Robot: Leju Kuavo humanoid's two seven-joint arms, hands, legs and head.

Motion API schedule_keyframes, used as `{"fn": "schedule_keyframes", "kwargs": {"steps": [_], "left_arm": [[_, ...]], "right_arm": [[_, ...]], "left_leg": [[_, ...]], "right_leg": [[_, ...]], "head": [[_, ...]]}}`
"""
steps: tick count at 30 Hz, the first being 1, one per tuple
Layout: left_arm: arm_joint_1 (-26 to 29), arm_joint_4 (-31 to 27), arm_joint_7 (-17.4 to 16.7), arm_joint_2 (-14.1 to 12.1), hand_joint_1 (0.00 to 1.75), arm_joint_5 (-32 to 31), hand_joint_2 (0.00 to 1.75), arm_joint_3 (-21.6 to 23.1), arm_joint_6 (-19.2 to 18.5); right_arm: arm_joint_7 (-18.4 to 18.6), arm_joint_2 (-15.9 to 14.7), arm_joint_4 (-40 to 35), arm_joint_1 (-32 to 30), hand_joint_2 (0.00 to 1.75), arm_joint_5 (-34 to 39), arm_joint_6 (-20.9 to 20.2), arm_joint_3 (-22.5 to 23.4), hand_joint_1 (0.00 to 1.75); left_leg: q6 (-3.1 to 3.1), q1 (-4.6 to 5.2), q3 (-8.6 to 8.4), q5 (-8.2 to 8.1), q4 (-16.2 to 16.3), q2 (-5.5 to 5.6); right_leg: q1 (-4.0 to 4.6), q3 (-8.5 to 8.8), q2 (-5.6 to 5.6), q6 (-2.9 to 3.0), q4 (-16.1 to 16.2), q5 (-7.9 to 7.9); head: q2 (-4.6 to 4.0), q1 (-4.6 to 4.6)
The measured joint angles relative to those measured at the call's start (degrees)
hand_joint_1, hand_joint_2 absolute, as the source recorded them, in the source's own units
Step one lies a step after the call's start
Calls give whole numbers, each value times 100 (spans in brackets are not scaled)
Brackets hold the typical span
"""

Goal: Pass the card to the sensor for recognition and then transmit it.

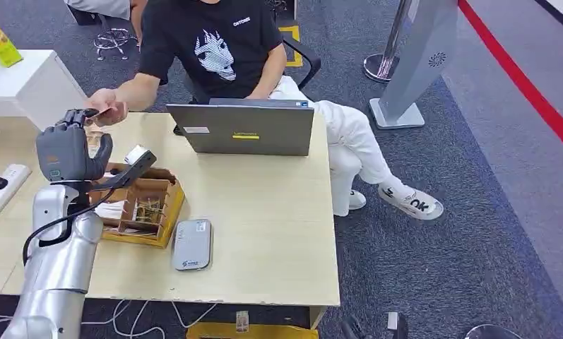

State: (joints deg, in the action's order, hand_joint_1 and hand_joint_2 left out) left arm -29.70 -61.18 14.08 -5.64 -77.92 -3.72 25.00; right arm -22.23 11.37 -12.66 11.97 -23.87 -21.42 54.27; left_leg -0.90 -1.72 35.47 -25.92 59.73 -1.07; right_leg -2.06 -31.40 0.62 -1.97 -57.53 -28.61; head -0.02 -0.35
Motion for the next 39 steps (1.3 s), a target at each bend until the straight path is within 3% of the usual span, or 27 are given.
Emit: {"fn": "schedule_keyframes", "kwargs": {"steps": [18,20,24,28,39], "left_arm": [[95,-61,20,61,0,-9,175,-7,129],[161,-129,158,79,0,-83,175,-7,221],[824,-901,295,375,0,-579,175,141,396],[1688,-1693,50,666,0,-992,175,694,498],[2548,-2594,48,804,0,-971,175,1405,514]], "right_arm": [[-2,0,0,-2,175,28,0,0,0],[-22,0,0,-3,175,55,2,0,0],[-151,-2,-2,-43,175,220,26,4,0],[-256,-7,-4,-131,175,345,9,42,0],[-363,-44,-13,-241,175,485,-9,144,0]], "left_leg": [[0,0,0,1,0,0],[0,0,0,0,0,0],[2,4,0,-3,1,-5],[13,6,5,-13,1,-6],[8,1,3,-15,0,-10]], "right_leg": [[0,0,0,0,0,1],[0,0,0,0,0,1],[-4,-2,-6,-2,5,-1],[-6,-3,-6,-4,12,-3],[-1,-5,-9,-4,10,-3]], "head": [[0,0],[0,0],[0,2],[0,4],[0,7]]}}
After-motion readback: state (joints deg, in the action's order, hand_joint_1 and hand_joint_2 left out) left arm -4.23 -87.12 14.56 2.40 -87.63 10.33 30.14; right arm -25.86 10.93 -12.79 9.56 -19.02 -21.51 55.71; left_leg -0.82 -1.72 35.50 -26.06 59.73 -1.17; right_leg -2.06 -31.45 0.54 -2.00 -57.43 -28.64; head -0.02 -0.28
